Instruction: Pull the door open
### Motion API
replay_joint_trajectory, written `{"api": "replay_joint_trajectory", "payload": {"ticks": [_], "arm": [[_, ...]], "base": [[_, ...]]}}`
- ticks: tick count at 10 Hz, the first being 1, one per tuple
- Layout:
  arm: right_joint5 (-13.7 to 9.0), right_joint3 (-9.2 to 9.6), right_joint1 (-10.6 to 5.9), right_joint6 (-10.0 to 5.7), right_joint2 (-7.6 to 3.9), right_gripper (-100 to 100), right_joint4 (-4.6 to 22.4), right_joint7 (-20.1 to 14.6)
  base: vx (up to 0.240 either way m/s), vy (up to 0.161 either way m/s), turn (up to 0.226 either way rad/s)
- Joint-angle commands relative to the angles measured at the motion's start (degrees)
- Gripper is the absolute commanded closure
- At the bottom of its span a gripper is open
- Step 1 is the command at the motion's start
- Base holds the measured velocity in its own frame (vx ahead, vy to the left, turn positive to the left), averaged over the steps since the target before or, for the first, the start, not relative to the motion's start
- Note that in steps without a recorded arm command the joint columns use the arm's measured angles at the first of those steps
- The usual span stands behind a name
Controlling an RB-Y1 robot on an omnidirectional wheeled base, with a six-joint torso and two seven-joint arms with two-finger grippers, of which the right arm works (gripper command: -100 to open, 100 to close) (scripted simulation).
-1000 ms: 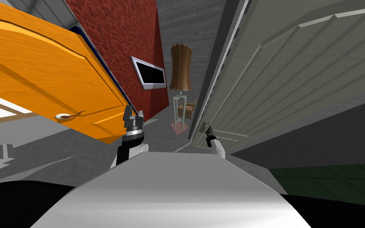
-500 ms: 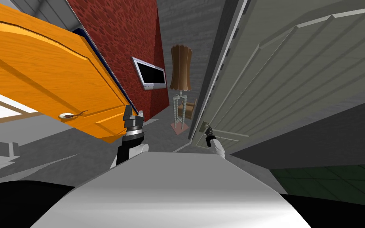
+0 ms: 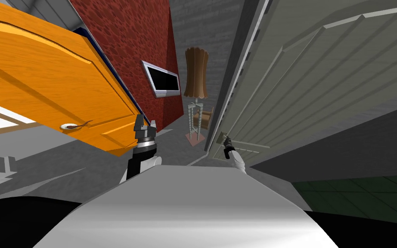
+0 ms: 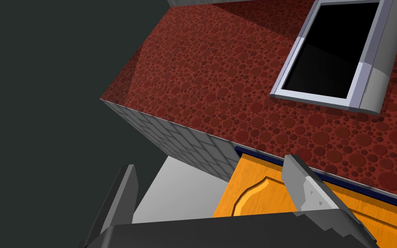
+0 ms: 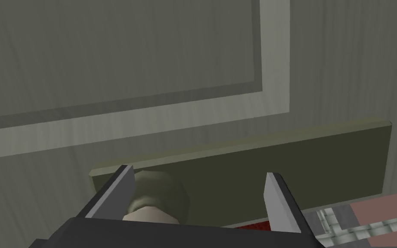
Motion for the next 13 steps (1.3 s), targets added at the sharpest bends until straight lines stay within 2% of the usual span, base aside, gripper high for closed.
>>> {"api": "replay_joint_trajectory", "payload": {"ticks": [1,3,4,5,6,9,10,12,13], "arm": [[2.1,-2.39,-0.70,-1.73,2.63,100,0.6,1.7],[2.1,-2.39,-0.70,-1.73,2.63,100,0.6,1.7],[-0.4,-1.69,-1.05,-1.90,1.59,-100,0.8,-0.8],[-1.7,-1.99,-1.23,-2.79,1.95,-100,0.9,-2.0],[-1.7,-1.99,-1.23,-2.79,1.95,-100,0.9,-2.0],[-6.9,-3.22,-1.94,-6.38,3.39,-100,1.5,-6.9],[-7.0,-3.22,-1.94,-6.38,3.39,-100,1.5,-6.9],[-11.1,-4.24,-2.54,-9.37,4.60,-100,1.9,-10.9],[-11.5,-4.24,-2.54,-9.37,4.60,-100,1.9,-10.9]], "base": [[-0.032,0.009,-0.069],[-0.012,0.003,0.021],[-0.033,0.012,-0.029],[-0.051,0.014,-0.067],[-0.035,0.016,-0.026],[-0.056,0.015,-0.060],[-0.053,0.006,-0.023],[-0.059,0.007,-0.064],[-0.053,0.011,-0.029]]}}
